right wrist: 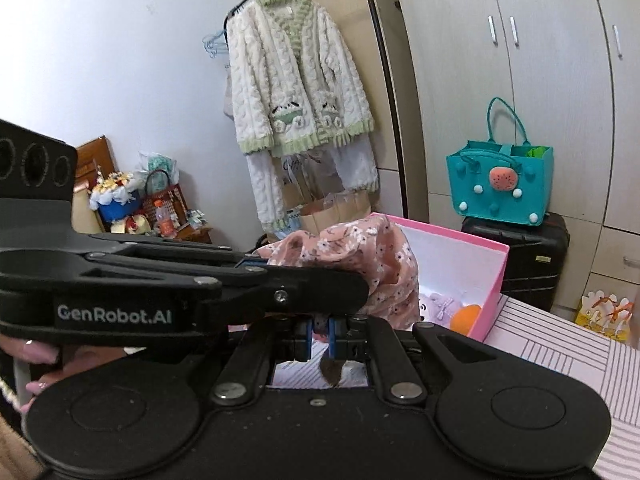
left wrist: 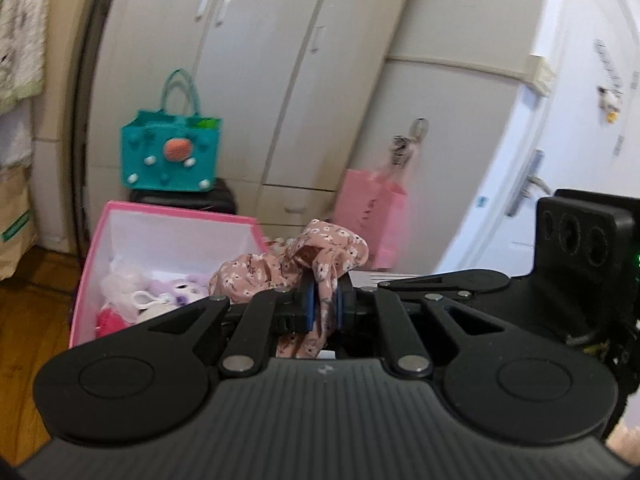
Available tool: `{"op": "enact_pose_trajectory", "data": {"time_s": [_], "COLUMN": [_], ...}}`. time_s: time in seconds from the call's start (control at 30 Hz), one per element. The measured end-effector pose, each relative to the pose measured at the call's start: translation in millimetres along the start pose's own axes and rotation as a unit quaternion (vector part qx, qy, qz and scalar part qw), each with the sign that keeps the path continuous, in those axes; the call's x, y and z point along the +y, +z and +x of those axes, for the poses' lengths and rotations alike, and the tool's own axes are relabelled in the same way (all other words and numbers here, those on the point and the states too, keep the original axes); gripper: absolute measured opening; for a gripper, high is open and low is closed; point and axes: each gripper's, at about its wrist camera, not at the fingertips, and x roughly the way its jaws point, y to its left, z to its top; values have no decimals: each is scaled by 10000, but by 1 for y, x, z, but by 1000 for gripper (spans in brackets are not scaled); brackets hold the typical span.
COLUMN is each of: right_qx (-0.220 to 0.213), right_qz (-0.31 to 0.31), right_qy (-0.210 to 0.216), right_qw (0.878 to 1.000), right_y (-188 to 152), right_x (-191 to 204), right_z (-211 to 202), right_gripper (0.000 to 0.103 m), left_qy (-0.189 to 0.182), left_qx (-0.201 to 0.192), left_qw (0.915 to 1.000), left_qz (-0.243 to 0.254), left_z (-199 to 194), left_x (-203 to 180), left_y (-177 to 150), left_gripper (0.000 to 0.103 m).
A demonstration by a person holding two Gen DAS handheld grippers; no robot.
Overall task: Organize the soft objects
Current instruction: 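Lift the floral cloth with the left gripper and carry it over the box, then open the left gripper to drop the floral cloth into the box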
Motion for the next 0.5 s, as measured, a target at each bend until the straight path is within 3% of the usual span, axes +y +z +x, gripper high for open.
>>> {"op": "enact_pose_trajectory", "data": {"time_s": [0.13, 0.37, 0.43, 0.5], "right_qx": [261, 796, 851, 849], "right_qz": [-368, -471, -574, -551], "right_qy": [-203, -624, -858, -1030], "right_qw": [9988, 9938, 9910, 9895], "right_y": [1, 0, -1, -3], "right_x": [-3, -18, -21, -25], "right_z": [28, 72, 79, 80], "right_gripper": [10, 10, 11, 13], "left_qy": [416, 727, 848, 1122], "left_qx": [128, 437, 498, 478], "left_qw": [9986, 9940, 9922, 9914], "left_qz": [-295, -693, -762, -482], "left_z": [24, 61, 70, 74], "left_x": [20, 52, 59, 57], "left_y": [-2, -7, -8, -10], "left_gripper": [9, 9, 13, 21]}}
